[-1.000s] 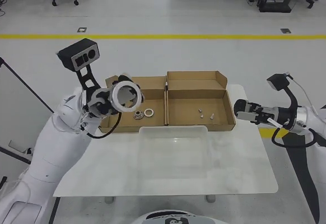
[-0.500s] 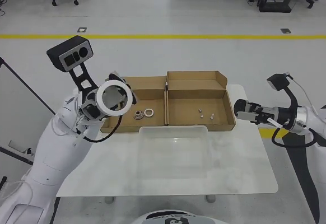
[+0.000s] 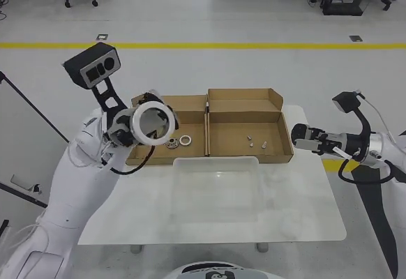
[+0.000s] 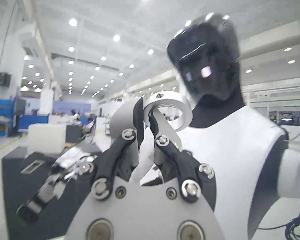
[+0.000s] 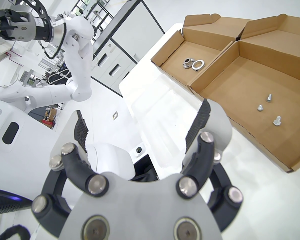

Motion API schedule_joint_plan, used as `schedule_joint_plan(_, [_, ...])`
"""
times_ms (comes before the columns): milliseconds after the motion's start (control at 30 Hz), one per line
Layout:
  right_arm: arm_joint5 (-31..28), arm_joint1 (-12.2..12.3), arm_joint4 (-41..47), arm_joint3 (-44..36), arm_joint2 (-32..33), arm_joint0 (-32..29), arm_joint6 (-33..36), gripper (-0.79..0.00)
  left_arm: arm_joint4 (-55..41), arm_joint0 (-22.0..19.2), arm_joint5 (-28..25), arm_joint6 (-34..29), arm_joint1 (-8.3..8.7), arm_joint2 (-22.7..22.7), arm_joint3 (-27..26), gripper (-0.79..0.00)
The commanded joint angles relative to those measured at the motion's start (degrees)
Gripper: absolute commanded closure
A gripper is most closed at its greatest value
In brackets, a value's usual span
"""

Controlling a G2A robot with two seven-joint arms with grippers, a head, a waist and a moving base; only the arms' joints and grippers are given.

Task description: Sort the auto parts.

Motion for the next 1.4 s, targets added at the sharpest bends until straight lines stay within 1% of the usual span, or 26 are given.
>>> schedule_joint_plan(0, [0.0, 0.0, 0.01, 0.0, 0.0, 0.0, 0.0, -0.785, 6.36, -0.08, 1.29, -1.24, 0.49, -0.59, 0.51, 0.0])
schedule_joint_plan(67, [0.0, 0.0, 0.01, 0.0, 0.0, 0.0, 0.0, -0.785, 9.84, 0.02, 1.88, -1.83, 0.86, -1.06, 0.53, 0.0])
schedule_joint_plan(167, [0.0, 0.0, 0.01, 0.0, 0.0, 0.0, 0.0, -0.785, 12.01, 0.26, 2.16, -2.11, 1.25, -1.35, 0.44, 0.0])
schedule_joint_plan(267, [0.0, 0.0, 0.01, 0.0, 0.0, 0.0, 0.0, -0.785, 10.13, 0.5, 0.83, -0.78, 1.33, -0.84, -0.02, 0.0])
schedule_joint_plan(367, [0.0, 0.0, 0.01, 0.0, 0.0, 0.0, 0.0, -0.785, 4.73, 0.44, -1.71, 1.76, 1.17, 0.81, -0.84, 0.0])
schedule_joint_plan(433, [0.0, 0.0, 0.01, 0.0, 0.0, 0.0, 0.0, -0.785, 0.51, 0.18, -1.78, 2.0, 0.98, 1.48, -1.04, 0.0])
schedule_joint_plan(567, [0.0, 0.0, 0.01, 0.0, 0.0, 0.0, 0.0, -0.785, -3.86, -0.24, -1.78, 1.83, 0.63, 1.47, -1.01, 0.0])
schedule_joint_plan(700, [0.0, 0.0, 0.01, 0.0, 0.0, 0.0, 0.0, -0.785, -4.55, -0.44, -1.78, 1.83, 0.36, 1.57, -1.27, 0.0])
schedule_joint_plan(1100, [0.0, 0.0, 0.01, 0.0, 0.0, 0.0, 0.0, -0.785, -4.55, -0.44, -1.78, 1.83, 0.36, 1.57, -1.27, 0.0])
schedule_joint_plan(1133, [0.0, 0.0, 0.01, 0.0, 0.0, 0.0, 0.0, -0.785, -4.51, -0.33, -1.41, 2.17, 0.36, 1.51, -1.25, 0.0])
schedule_joint_plan(1233, [0.0, 0.0, 0.01, 0.0, 0.0, 0.0, 0.0, -0.785, -1.37, -0.02, 1.91, 4.47, 0.3, 0.25, -1.1, 0.0])
schedule_joint_plan(1300, [0.0, 0.0, 0.01, 0.0, 0.0, 0.0, 0.0, -0.785, 2.72, -0.17, 5.07, 4.71, 0.39, -0.69, 0.41, 0.0])
schedule_joint_plan(1333, [0.0, 0.0, 0.01, 0.0, 0.0, 0.0, 0.0, -0.785, 4.45, -0.19, 5.52, 4.77, 0.39, -0.92, 0.84, 0.0])
schedule_joint_plan(1367, [0.0, 0.0, 0.01, 0.0, 0.0, 0.0, 0.0, -0.785, 8.14, -0.19, 6.45, 3.65, 0.52, -1.4, 2.72, 0.0])
